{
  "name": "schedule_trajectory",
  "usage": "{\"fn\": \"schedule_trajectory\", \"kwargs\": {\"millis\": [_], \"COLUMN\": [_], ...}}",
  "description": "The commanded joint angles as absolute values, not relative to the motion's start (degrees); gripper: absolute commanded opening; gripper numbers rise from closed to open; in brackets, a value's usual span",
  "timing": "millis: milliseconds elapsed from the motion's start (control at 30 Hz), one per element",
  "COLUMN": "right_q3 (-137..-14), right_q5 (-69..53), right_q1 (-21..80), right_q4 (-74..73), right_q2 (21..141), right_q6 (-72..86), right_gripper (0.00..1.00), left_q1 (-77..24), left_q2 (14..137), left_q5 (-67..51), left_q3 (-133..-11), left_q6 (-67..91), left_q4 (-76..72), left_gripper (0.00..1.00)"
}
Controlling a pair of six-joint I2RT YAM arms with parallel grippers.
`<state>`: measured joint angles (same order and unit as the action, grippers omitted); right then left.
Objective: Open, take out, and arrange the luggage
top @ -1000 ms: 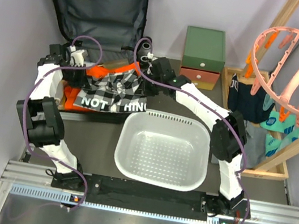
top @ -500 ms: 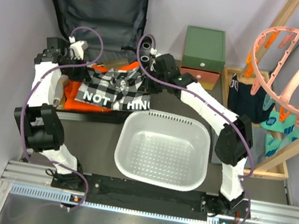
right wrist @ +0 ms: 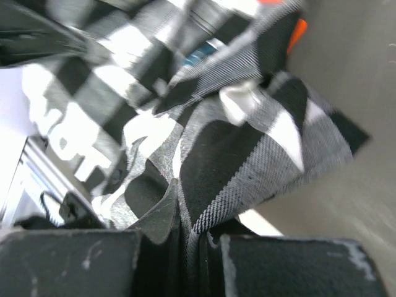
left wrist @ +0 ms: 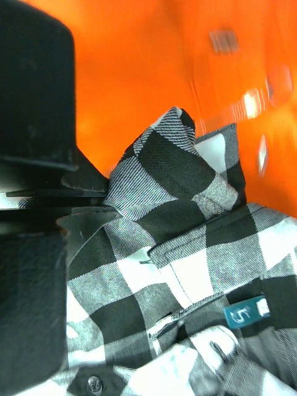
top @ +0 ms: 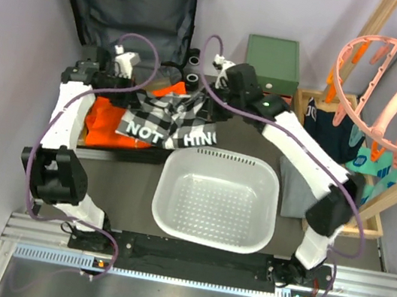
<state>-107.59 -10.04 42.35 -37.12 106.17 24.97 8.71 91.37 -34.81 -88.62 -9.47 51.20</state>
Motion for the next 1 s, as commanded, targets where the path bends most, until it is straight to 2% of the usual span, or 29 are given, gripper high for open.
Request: {"fn": "schedule_trajectory", "kwargs": {"millis": [0, 167, 400, 533, 667, 967], "right_q3": [-104.2, -89.0, -70.0, -61.4, -58.6, -53.6], "right_q5": [-9.8, -11.2, -7.3, -9.4, -6.2, -2.4], "right_q1": [41.5, 41.6, 41.6, 41.6, 41.7, 41.7], "right_q4": [-43.8, -46.2, -48.6, -46.3, -47.8, -43.3], "right_q2": [90.6, 74.7, 62.8, 62.3, 64.0, 70.6], "right_q6": [20.6, 21.9, 27.9, 28.9, 28.4, 26.9], "right_gripper": [0.00, 0.00, 0.00, 0.00, 0.00, 0.00], "left_q1": [2.0, -7.9, -19.8, -27.1, -32.8, -32.9], "left_q2": [86.8, 83.2, 81.3, 81.4, 80.7, 80.5], "left_q5": [-40.9, -41.6, -40.2, -34.8, -28.4, -18.2], "left_q3": [-90.9, -85.4, -75.7, -68.4, -63.6, -58.3], "left_q6": [-10.5, -15.6, -16.6, -13.9, -11.7, -9.6], "left_q4": [54.8, 59.3, 58.1, 53.7, 49.3, 44.4], "left_gripper": [0.00, 0.00, 0.00, 0.00, 0.00, 0.00]}}
